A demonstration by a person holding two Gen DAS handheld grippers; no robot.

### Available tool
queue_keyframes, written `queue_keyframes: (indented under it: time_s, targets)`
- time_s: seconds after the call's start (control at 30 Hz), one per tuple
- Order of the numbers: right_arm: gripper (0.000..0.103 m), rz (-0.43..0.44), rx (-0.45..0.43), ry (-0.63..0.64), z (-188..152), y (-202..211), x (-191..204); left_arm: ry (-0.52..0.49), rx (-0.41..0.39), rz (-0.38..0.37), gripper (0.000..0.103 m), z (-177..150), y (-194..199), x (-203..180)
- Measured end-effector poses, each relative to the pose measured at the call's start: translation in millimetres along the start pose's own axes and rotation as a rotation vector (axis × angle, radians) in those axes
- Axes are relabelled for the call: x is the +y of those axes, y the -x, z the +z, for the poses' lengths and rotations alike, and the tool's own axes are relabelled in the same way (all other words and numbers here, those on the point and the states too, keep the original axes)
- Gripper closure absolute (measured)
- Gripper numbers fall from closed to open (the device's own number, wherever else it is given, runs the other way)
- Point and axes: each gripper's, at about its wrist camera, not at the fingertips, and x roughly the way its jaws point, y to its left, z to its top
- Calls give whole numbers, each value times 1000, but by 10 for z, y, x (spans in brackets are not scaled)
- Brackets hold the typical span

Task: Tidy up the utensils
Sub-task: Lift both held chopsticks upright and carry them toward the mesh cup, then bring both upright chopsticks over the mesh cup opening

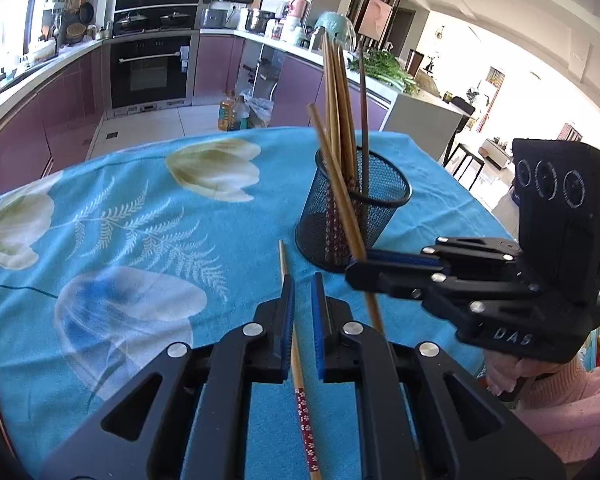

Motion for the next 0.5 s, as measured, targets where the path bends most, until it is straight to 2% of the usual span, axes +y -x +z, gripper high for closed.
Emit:
queue_keyframes:
  time_s: [0.13,0.2,0.33,0.5]
  targets:
    - [97,-16,0,-15,-20,30,-67,-26,58,7,95,-70,-183,-19]
    - [97,-22,2,-20,-26,30,-93,-46,91,14,92,-122,-308,-61]
    - [97,-32,5,-26,-27,22,-122,-90,138,76,86,-188,-533,-129]
    - [97,-41,6,-37,-42,25,-161,-122,179,127,85,-243,-732,-156]
